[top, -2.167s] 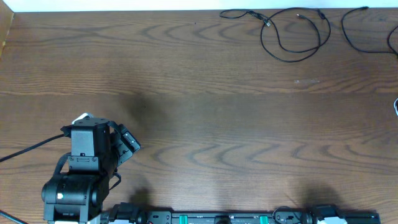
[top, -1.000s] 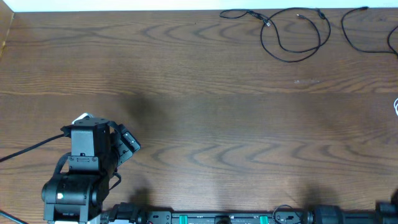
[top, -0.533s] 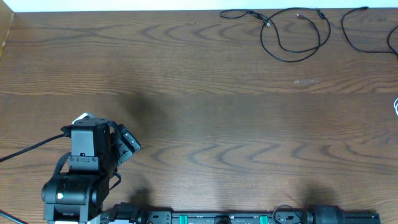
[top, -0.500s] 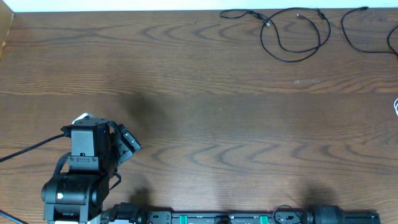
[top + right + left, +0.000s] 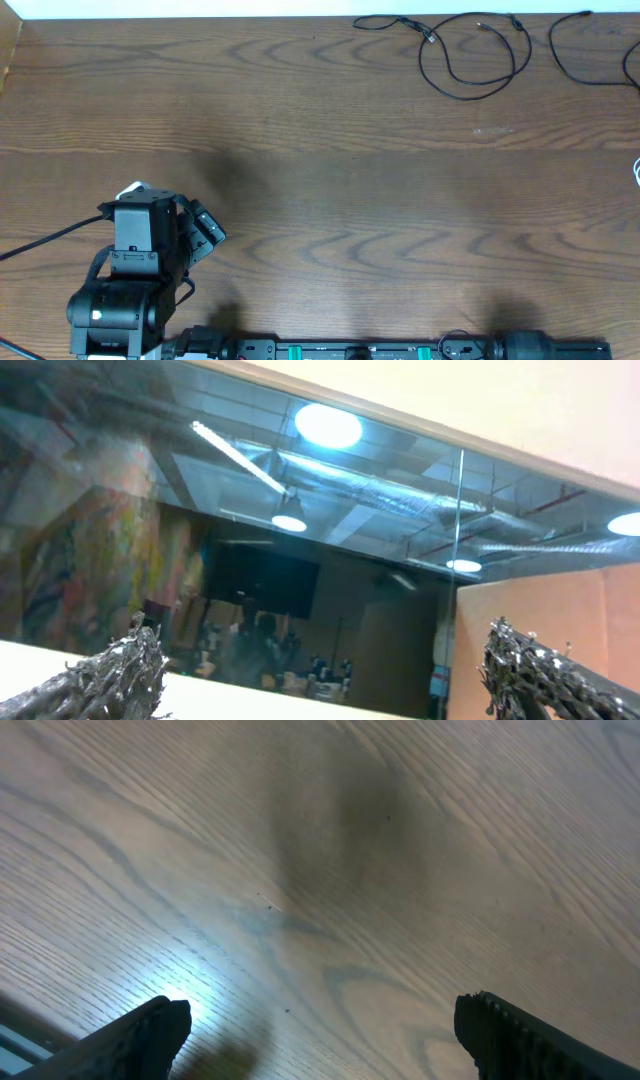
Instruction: Untangle cables
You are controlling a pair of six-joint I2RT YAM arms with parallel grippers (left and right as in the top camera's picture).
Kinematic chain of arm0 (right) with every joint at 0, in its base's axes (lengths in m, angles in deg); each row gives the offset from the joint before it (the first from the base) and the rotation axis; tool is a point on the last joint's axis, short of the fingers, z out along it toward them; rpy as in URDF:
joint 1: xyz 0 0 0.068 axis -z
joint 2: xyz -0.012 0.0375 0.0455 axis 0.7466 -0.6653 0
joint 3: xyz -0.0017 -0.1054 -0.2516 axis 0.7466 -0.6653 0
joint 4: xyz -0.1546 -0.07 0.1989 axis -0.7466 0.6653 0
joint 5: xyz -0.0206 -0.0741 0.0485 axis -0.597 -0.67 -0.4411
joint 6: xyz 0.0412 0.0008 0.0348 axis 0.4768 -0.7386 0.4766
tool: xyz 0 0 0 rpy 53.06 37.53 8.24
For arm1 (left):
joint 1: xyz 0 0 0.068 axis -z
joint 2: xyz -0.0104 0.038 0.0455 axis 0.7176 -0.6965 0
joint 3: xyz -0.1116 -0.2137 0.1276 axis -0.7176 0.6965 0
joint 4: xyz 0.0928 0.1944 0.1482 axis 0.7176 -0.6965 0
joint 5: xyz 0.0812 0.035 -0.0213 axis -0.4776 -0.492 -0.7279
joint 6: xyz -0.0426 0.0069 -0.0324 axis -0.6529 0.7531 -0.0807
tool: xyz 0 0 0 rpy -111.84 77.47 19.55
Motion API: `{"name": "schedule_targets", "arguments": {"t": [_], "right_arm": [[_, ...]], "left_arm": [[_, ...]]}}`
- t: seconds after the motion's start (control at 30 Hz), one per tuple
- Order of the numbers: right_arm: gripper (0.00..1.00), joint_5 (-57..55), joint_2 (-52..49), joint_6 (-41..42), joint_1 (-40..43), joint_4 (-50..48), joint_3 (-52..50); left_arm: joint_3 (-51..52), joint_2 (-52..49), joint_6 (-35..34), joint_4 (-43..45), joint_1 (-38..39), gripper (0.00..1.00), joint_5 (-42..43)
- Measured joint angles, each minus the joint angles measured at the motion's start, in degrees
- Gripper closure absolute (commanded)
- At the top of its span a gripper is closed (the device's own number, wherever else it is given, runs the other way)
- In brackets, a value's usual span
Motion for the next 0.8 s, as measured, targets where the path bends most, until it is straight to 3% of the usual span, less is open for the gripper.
{"name": "schedule_targets", "arguments": {"t": [0.2, 0.5, 0.8], "right_arm": [[0.01, 0.0, 0.0, -2.7, 0.0, 2.2, -0.6], [0.01, -0.6, 0.1, -4.6, 0.0, 21.5, -1.9], [0.01, -0.6, 0.1, -7.3, 0.0, 18.7, -2.0]], "left_arm": [[0.0, 0.0, 0.0, 0.0, 0.0, 0.09, 0.0], [0.0, 0.0, 0.0, 0.0, 0.0, 0.09, 0.0], [0.0, 0.0, 0.0, 0.0, 0.0, 0.09, 0.0]]}}
